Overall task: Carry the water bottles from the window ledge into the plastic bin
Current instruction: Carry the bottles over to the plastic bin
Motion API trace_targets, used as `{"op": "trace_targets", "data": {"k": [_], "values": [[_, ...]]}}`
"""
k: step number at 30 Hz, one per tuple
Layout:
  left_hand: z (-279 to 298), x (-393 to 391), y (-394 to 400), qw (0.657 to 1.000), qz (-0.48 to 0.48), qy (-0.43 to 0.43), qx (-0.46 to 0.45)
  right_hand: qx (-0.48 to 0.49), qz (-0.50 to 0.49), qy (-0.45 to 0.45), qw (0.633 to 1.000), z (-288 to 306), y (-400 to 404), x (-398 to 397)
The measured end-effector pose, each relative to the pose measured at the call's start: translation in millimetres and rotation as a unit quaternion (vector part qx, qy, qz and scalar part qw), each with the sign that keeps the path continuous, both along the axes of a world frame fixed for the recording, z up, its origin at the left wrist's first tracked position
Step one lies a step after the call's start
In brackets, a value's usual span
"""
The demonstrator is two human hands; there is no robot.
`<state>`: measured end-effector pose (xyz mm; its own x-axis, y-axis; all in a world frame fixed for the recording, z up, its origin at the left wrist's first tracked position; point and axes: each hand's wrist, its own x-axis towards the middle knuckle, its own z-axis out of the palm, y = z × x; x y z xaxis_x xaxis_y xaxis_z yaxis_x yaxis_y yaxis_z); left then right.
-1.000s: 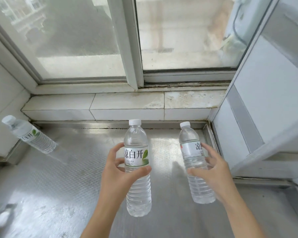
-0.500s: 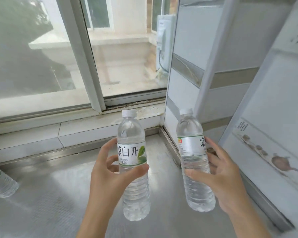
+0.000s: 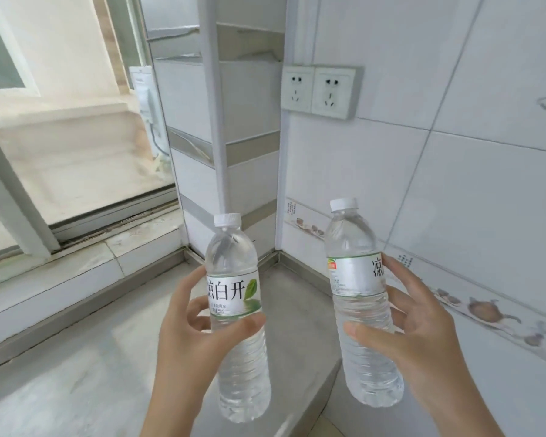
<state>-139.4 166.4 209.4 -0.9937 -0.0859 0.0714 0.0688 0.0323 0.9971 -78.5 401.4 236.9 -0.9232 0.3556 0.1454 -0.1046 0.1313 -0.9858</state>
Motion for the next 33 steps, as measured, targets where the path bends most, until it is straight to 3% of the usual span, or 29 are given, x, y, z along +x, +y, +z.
{"op": "trace_targets", "data": {"k": [9,18,33], "values": [[15,39,124,0.986,-0.164,0.008,0.016,-0.017,-0.158,0.003,0.987,3,90,107],[10,153,292,0.964,-0.262,0.001,0.036,-0.008,-0.293,-0.001,0.956,-2,215,263],[4,352,522,0.873,-0.487,-0.008,0.014,-0.019,-0.497,-0.008,0.867,-8,347,509]]}}
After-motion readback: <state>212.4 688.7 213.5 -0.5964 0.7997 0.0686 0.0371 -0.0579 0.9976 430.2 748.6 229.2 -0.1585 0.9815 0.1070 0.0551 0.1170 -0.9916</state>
